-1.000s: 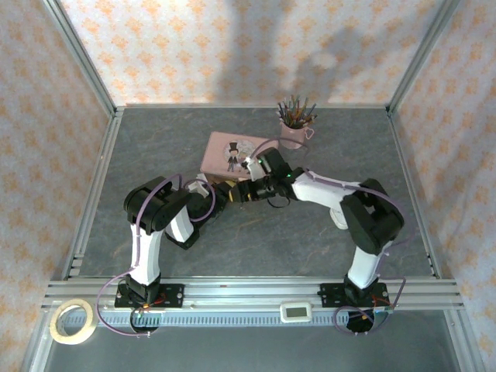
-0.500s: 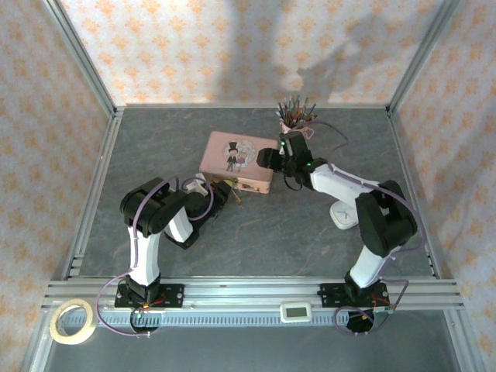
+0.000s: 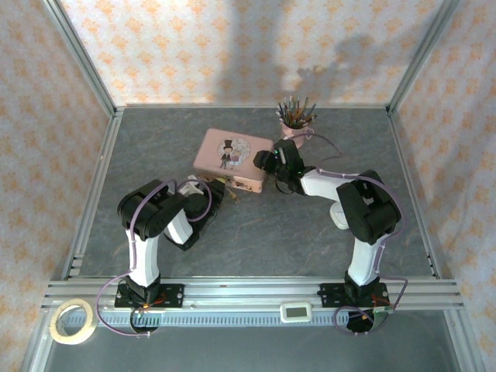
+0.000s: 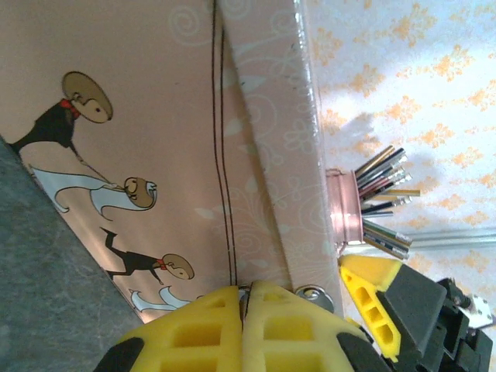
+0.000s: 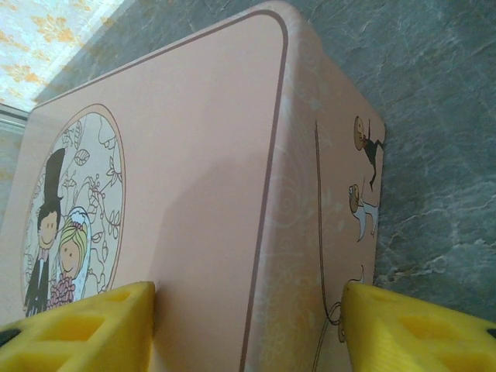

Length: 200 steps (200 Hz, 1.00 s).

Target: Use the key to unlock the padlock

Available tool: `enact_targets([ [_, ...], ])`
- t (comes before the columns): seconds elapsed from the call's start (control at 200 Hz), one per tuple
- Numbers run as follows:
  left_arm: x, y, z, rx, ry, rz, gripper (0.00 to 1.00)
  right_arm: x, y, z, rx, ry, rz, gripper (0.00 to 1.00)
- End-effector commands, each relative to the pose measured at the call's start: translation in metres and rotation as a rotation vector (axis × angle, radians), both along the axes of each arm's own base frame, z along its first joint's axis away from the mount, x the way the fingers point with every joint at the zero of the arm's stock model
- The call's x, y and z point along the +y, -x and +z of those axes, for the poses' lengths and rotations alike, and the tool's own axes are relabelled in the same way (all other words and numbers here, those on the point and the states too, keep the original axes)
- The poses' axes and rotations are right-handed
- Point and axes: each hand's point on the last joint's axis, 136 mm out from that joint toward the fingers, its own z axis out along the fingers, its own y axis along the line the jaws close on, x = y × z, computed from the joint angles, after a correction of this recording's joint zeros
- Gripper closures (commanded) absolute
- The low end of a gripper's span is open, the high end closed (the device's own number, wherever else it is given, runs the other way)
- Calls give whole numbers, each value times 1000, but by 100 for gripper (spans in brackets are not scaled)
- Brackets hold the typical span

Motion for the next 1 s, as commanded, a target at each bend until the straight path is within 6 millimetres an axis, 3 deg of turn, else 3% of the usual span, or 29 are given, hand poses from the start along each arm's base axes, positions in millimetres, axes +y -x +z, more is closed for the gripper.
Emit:
enact_targets([
  [0.0,33,1,8,-16,17,169,100,-25,10,-38,82,76,-96,39],
  [0.285,58,1,19,-65,74,314,100,-28,6,-42,84,103,-112,45],
  [0.521,80,15,29,-140,89,397,100,-26,3,-46,90,110,-108,48],
  [0.676,77,17,27,-139,89,375,100,-25,2,-46,87,112,-103,48],
  [0.886,77,26,39,-147,49,315,100,-16,-4,-27,42,99,-56,45],
  [0.996,68,31,47,-138,19,238,100,-6,-8,-4,-11,82,4,39],
])
